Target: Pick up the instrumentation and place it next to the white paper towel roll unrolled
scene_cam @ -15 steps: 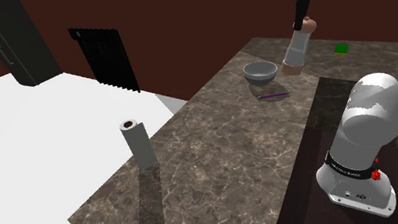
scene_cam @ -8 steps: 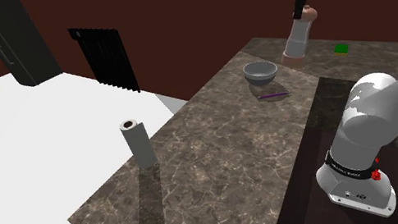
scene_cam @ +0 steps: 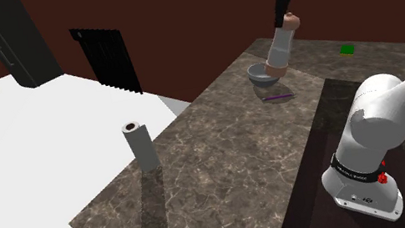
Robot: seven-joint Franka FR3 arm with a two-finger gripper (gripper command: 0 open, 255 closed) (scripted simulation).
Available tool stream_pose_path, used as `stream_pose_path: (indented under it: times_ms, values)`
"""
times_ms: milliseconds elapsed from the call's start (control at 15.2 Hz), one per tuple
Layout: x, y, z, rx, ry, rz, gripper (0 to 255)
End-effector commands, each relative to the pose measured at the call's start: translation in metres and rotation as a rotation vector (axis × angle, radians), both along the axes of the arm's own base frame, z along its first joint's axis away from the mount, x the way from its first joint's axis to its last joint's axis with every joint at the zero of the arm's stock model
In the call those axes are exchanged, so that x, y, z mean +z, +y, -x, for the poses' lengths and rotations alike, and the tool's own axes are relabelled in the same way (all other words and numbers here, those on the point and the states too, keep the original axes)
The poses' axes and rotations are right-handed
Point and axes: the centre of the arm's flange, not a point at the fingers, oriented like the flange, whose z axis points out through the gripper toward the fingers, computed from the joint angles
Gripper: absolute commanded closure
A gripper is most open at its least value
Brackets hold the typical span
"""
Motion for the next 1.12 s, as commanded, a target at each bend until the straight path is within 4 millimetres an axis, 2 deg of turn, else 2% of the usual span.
stream_pose_path:
  times_ms: [0,1056]
  values:
    - [-0.001,0.025,-0.010,-0.001,0.000,-0.001,255]
    - [0.000,0.218,-0.095,-0.001,0.000,-0.001,255]
